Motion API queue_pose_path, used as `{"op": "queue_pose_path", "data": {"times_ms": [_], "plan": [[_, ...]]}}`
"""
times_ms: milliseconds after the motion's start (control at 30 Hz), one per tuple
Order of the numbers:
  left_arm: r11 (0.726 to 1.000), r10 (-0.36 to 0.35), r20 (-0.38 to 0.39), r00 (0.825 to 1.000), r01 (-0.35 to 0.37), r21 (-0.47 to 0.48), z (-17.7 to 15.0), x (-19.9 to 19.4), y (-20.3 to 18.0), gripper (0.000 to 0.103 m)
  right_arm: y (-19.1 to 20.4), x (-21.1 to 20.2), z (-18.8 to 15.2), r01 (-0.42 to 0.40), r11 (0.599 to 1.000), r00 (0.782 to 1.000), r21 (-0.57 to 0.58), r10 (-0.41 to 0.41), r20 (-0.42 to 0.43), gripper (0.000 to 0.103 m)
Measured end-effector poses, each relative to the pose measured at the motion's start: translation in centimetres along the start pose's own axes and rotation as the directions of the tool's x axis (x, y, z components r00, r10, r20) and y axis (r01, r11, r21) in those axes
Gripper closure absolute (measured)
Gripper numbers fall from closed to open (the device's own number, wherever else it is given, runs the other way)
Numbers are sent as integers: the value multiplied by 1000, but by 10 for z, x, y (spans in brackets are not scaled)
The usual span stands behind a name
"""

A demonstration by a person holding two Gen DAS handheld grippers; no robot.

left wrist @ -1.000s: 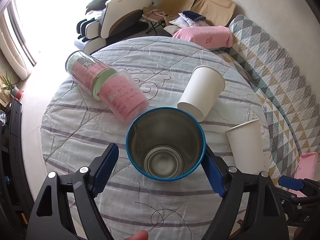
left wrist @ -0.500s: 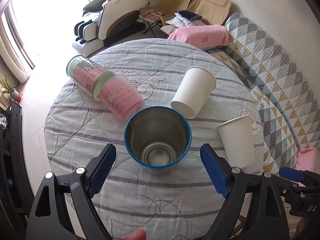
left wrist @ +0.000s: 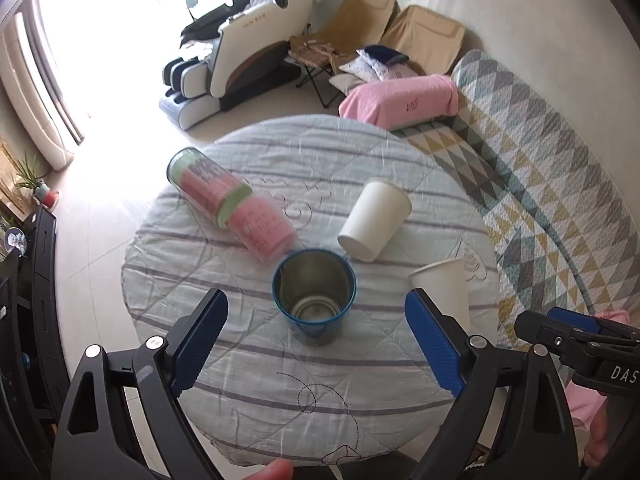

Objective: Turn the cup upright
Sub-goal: 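Open the right gripper and withdraw it from the blue can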

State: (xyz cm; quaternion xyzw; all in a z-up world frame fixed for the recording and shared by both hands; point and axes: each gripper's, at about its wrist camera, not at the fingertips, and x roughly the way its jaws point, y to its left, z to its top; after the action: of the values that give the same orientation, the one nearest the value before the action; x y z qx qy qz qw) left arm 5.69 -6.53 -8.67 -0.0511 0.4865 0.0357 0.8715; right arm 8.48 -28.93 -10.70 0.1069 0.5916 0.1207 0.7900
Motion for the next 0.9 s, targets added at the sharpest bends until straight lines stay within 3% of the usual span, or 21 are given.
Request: {"op": "queue_pose_path", "data": {"times_ms": [367, 900], "plan": [[999, 46, 123, 991, -44, -20, 15, -53, 20, 0, 28, -38, 16, -17, 997, 991, -69, 26, 128, 21], [993, -29, 29, 999, 26, 112, -29, -68, 74, 0, 68, -31, -46, 56, 996, 995, 68, -62, 82, 21]]}}
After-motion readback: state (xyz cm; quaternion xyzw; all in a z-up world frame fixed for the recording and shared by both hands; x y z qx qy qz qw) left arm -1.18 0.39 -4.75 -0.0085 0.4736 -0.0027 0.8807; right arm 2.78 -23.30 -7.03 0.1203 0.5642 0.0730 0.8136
